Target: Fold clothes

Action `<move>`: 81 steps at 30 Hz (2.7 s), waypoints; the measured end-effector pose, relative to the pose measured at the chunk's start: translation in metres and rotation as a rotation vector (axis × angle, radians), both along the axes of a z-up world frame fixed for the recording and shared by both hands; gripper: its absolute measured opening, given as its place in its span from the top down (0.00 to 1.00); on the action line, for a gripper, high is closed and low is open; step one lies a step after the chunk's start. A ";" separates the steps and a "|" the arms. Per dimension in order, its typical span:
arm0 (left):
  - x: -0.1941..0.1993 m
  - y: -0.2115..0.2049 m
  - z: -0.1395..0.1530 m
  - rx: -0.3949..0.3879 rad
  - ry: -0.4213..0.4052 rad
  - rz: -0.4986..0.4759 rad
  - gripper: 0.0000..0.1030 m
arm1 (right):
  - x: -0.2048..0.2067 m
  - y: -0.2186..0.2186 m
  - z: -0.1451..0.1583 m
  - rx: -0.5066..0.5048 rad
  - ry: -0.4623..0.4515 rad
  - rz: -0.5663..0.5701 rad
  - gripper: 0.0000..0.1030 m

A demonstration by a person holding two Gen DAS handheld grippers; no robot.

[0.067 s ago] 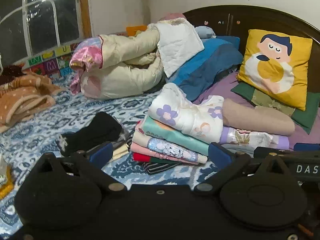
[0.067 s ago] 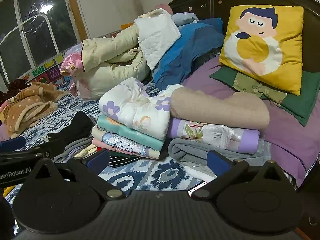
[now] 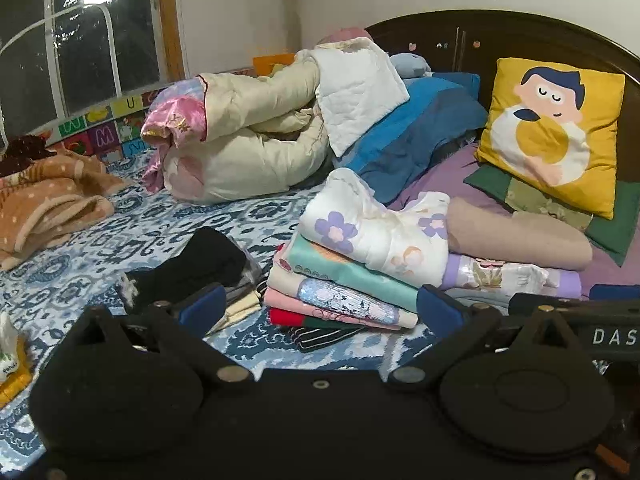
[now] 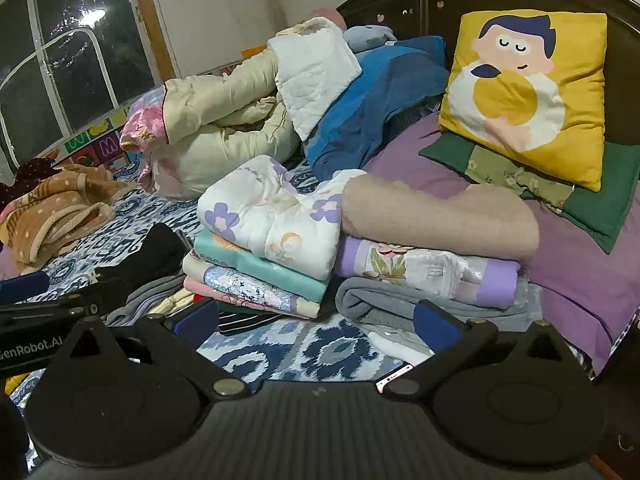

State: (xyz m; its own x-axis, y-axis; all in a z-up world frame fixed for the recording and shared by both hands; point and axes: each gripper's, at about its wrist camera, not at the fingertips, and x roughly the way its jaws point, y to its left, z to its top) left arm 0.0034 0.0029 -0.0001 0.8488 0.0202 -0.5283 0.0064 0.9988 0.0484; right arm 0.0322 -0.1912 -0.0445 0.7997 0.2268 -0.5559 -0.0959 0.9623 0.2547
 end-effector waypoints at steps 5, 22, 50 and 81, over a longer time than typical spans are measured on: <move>0.003 -0.007 0.001 0.066 -0.033 0.004 0.00 | 0.002 0.000 0.000 0.017 0.019 0.002 0.00; 0.002 -0.005 -0.001 0.046 -0.024 0.020 0.00 | 0.008 0.002 -0.006 0.011 0.014 0.010 0.00; 0.005 -0.008 -0.004 0.051 -0.026 0.016 0.00 | 0.013 -0.001 -0.006 0.007 0.008 0.012 0.00; 0.146 0.016 -0.040 0.006 -0.005 -0.050 0.00 | 0.118 -0.003 -0.065 0.227 -0.041 0.081 0.00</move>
